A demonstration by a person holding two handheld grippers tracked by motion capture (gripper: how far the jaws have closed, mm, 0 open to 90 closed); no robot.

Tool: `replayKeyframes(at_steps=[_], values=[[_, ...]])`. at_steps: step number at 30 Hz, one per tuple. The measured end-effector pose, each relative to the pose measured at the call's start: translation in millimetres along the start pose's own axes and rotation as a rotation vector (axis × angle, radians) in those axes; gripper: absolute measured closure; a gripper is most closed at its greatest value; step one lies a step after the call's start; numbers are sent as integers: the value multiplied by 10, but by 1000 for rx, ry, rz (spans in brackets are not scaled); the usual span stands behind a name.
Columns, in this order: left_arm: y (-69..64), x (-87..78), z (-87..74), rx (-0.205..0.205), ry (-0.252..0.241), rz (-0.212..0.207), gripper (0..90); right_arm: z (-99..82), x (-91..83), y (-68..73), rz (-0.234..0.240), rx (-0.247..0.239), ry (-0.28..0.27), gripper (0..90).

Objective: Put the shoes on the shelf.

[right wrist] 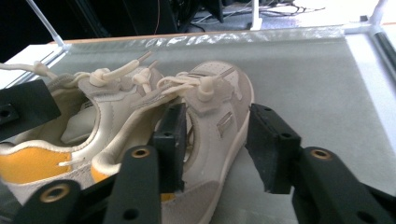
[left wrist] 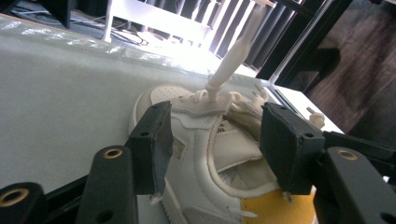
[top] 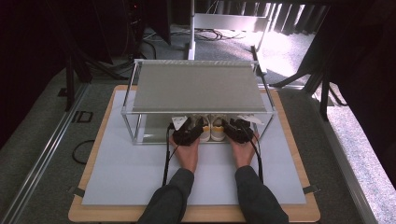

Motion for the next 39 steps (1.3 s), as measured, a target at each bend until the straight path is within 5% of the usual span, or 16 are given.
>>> replayKeyframes(at_steps=[4, 10, 16, 27, 39], values=[[-18, -90, 18, -4, -15, -27, 426, 9, -119, 17, 17, 45, -19, 526], [-117, -277, 9, 43, 0, -75, 421, -51, -318, 55, 57, 34, -43, 502], [-218, -423, -90, 147, 56, -103, 408, -230, -392, 78, 73, 0, -15, 496], [-141, -214, -319, 191, 275, -42, 429, -355, -335, 137, 91, -28, 42, 493], [-77, -165, -289, 170, 307, -93, 434, -378, -292, 146, 94, -28, 56, 491]])
Point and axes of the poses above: each handheld gripper's, and its own axes: x roughly forward along the jaws, z roughly out of its top, y roughly to its left, the point moved 7 cm from there along x, roughly forward along the jaws, and after that the axes turned 8 degrees about -z, right-handed, at the moved point
